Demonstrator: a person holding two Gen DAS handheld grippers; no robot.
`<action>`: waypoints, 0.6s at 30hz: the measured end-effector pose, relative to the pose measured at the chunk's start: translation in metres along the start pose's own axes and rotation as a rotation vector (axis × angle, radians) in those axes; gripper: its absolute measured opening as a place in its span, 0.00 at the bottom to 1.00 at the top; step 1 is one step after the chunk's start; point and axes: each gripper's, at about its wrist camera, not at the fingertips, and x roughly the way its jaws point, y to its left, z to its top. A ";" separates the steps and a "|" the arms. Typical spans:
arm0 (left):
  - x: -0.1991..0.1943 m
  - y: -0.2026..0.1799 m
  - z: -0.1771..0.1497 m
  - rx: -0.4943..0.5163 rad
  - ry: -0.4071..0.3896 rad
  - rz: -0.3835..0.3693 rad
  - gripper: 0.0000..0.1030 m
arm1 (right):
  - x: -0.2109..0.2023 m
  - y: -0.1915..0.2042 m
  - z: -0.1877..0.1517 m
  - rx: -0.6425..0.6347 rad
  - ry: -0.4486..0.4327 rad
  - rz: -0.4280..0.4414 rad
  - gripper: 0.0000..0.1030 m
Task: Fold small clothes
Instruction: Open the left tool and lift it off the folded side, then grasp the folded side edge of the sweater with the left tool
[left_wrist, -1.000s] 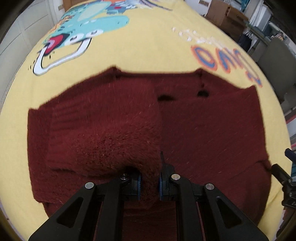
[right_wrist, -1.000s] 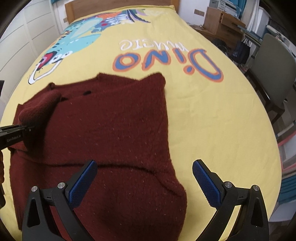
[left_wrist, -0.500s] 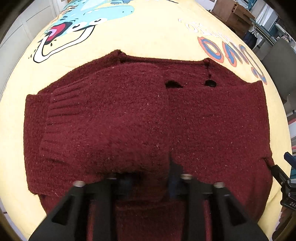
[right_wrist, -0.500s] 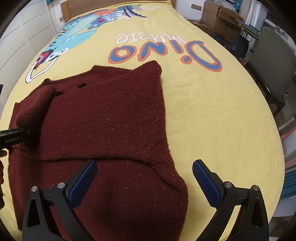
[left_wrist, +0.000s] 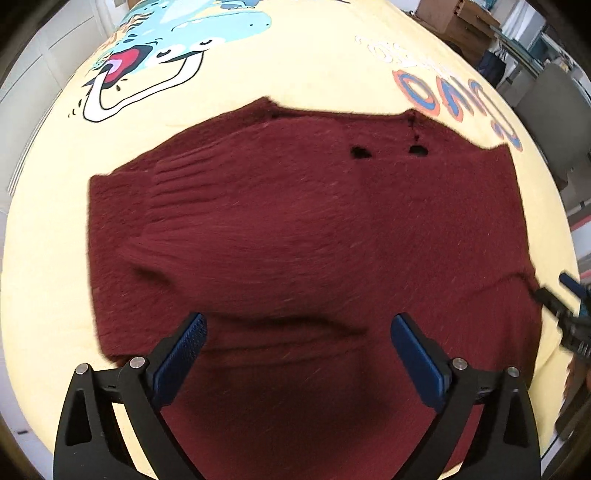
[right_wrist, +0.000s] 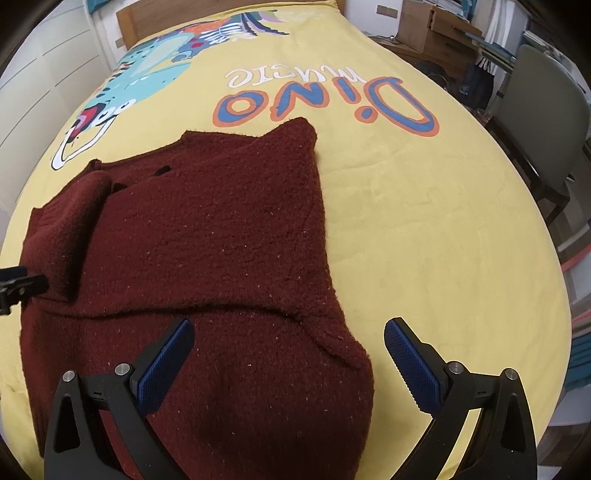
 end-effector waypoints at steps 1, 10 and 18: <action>-0.001 0.007 -0.004 -0.004 0.004 0.011 0.95 | 0.000 0.001 0.000 -0.002 0.002 -0.001 1.00; -0.004 0.087 -0.038 -0.054 0.021 0.130 0.95 | 0.003 0.014 0.000 -0.030 0.011 0.006 1.00; 0.017 0.120 -0.050 -0.088 0.016 0.135 0.94 | 0.008 0.038 0.001 -0.078 0.031 0.009 1.00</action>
